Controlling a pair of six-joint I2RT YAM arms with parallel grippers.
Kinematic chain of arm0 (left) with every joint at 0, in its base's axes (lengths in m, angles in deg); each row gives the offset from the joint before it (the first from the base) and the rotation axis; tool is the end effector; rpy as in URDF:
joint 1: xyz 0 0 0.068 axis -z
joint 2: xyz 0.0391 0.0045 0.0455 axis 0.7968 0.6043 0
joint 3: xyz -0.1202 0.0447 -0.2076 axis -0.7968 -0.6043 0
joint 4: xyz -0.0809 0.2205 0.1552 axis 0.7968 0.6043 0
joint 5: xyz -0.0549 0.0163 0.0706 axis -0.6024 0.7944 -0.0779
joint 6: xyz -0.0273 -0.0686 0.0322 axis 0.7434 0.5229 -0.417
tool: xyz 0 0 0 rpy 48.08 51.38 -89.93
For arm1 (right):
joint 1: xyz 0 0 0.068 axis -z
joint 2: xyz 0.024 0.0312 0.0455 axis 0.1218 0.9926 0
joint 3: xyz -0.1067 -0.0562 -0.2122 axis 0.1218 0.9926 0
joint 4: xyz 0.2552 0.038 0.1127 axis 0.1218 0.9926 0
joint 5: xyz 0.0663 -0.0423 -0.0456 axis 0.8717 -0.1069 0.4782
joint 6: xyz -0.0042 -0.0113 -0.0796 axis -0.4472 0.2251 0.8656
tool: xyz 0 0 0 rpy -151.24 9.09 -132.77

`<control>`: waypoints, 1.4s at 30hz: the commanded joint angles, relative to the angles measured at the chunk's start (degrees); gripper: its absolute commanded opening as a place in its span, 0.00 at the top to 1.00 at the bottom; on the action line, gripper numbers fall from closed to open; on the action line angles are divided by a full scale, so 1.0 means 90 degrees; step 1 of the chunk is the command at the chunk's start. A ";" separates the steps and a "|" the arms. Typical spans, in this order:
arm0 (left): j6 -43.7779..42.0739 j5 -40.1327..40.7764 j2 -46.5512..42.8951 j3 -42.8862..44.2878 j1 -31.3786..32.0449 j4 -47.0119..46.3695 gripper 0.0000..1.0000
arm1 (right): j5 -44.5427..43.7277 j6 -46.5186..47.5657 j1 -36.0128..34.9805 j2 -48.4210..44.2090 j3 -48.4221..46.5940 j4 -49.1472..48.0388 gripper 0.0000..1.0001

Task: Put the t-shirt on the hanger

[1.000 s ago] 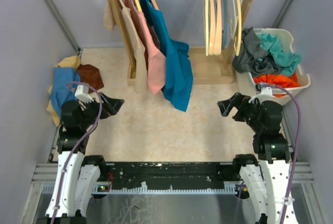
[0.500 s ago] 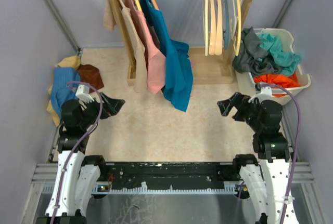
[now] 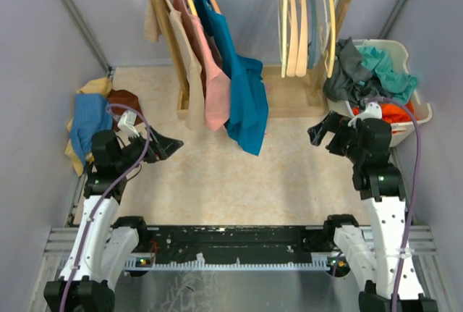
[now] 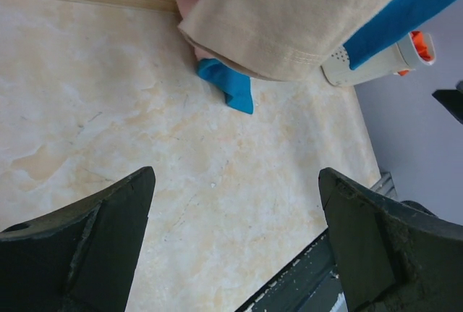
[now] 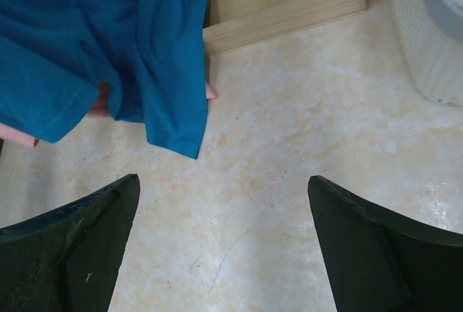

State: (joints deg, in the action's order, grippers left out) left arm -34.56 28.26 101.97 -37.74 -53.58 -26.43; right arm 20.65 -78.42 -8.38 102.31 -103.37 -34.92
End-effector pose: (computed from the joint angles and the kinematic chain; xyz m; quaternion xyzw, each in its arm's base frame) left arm 0.2342 -0.0388 0.2475 -0.0238 0.7926 -0.3876 0.4702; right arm 0.2085 0.0183 0.3117 0.1156 0.8352 0.1955 0.5008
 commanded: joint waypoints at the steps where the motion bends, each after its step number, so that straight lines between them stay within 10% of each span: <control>1: 0.0184 -0.0463 -0.0071 0.0126 0.0339 -0.0599 0.00 | -0.0819 0.0105 0.0004 0.0558 -0.0840 0.0007 0.01; 12: 0.0358 0.0512 0.0135 -0.0036 0.2370 -0.1013 0.00 | -0.1230 -0.0288 0.1621 0.2320 -0.2709 0.0198 0.01; 21: 0.0093 0.0548 0.0041 0.0038 0.2408 -0.0794 0.00 | -0.1025 -0.0728 0.1755 0.4112 -0.3814 -0.0686 0.34; 36: -0.0137 0.0753 0.0031 0.0349 0.2408 -0.0466 0.00 | -0.1295 -0.0909 0.1761 0.6232 -0.4514 -0.1397 0.27; 42: -0.0358 0.0822 -0.0018 0.0569 0.2407 -0.0183 0.00 | -0.1117 -0.1019 0.1757 0.6575 -0.4686 -0.1618 0.72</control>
State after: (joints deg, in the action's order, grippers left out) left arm -35.44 34.93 102.45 -35.31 -32.27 -29.64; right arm 10.29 -86.60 7.16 161.58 -142.12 -45.28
